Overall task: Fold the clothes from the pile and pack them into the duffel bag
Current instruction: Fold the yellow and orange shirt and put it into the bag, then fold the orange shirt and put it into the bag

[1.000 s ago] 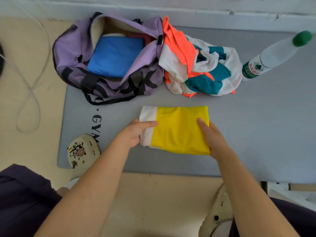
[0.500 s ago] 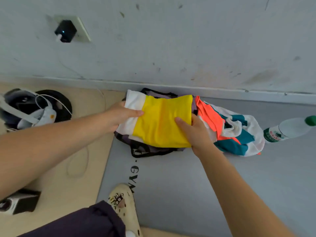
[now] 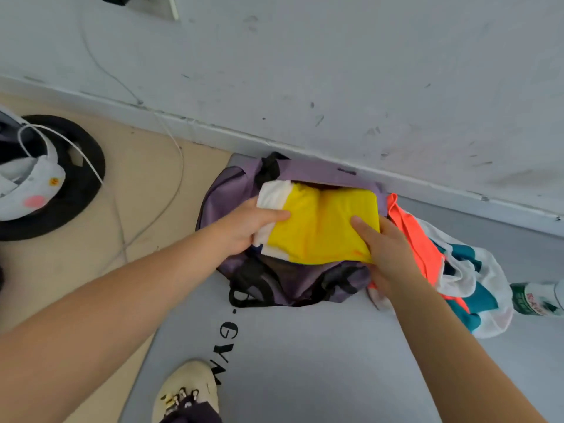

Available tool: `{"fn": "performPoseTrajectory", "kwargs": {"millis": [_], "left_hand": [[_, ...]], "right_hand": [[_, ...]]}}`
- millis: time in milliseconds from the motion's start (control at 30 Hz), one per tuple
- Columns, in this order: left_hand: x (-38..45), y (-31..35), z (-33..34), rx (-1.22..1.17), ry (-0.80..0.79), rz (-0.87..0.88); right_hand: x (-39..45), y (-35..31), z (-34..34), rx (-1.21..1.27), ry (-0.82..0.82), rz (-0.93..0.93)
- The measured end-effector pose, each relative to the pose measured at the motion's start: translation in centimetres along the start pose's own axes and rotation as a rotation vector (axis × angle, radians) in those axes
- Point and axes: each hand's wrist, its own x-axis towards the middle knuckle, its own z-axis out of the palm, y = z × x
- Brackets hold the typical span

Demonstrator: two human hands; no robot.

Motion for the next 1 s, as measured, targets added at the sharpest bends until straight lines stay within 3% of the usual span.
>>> {"fn": "performPoseTrajectory", "kwargs": {"millis": [67, 200, 367, 500, 600, 667, 800, 933, 1000], "left_hand": [[1.4, -0.4, -1.0, -0.047, 0.055, 0.045], [2.7, -3.0, -2.7, 0.136, 0.165, 0.049], [2.7, -3.1, -4.9, 0.384, 0.301, 0.215], [1.9, -3.1, -5.2, 0.816, 0.326, 0.194], [-0.1, -2.9, -5.0, 1.331, 0.376, 0.271], [-1.7, -2.7, -4.9, 1.536, 0.418, 0.352], [-4.2, -1.9, -4.6, 1.684, 0.473, 0.421], [-6.2, -0.7, -3.8, 1.527, 0.698, 0.812], [-6.8, -0.1, -2.4, 1.514, 0.695, 0.92]], "right_hand": [[0.9, 0.4, -0.5, 0.067, -0.053, -0.044], [2.9, 2.2, 0.0, -0.179, -0.028, 0.092], [3.6, 2.3, 1.4, -0.201, -0.083, -0.003], [3.6, 2.7, 1.6, -0.926, -0.103, -0.091], [2.4, 2.3, 0.7, -1.169, -0.1, -0.104], [1.0, 2.1, 0.1, -1.277, -0.1, -0.242], [-1.8, 1.7, -1.0, -1.177, 0.078, -0.483], [-3.2, 0.9, -2.8, -0.923, 0.198, -0.676], [-3.2, 1.0, -4.2, -0.895, 0.298, -0.741]]}}
